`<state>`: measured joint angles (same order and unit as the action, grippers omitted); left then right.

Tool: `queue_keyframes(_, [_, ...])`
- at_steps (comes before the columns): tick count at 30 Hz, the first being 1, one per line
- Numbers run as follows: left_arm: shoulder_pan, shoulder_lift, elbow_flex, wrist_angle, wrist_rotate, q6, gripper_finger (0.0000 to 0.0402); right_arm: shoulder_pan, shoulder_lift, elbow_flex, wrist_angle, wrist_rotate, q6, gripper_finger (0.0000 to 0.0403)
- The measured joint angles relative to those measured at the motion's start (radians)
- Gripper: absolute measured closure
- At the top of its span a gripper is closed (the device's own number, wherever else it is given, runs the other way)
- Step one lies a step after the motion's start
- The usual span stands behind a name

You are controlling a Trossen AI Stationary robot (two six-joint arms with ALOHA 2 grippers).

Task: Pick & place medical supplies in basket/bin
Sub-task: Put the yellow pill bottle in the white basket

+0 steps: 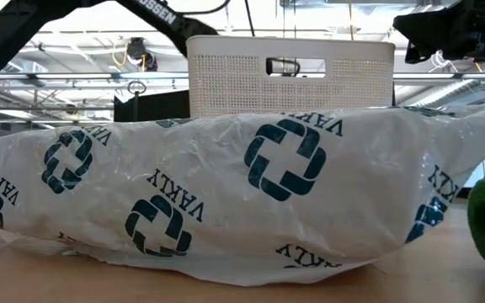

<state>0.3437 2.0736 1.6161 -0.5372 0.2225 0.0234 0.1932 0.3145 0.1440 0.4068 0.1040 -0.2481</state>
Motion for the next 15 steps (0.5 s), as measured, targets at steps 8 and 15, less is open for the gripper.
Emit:
queue_keyframes(8, [0.001,-0.014,0.335,-0.289,-0.059,0.080,0.0254,0.000,0.000,0.000,0.002,0.000,-0.025,0.0403])
queue_keyframes(15, [0.040,0.012,0.472,-0.252,-0.051,0.103,0.0254,0.000,0.000,0.000,0.034,0.000,-0.081,0.0403])
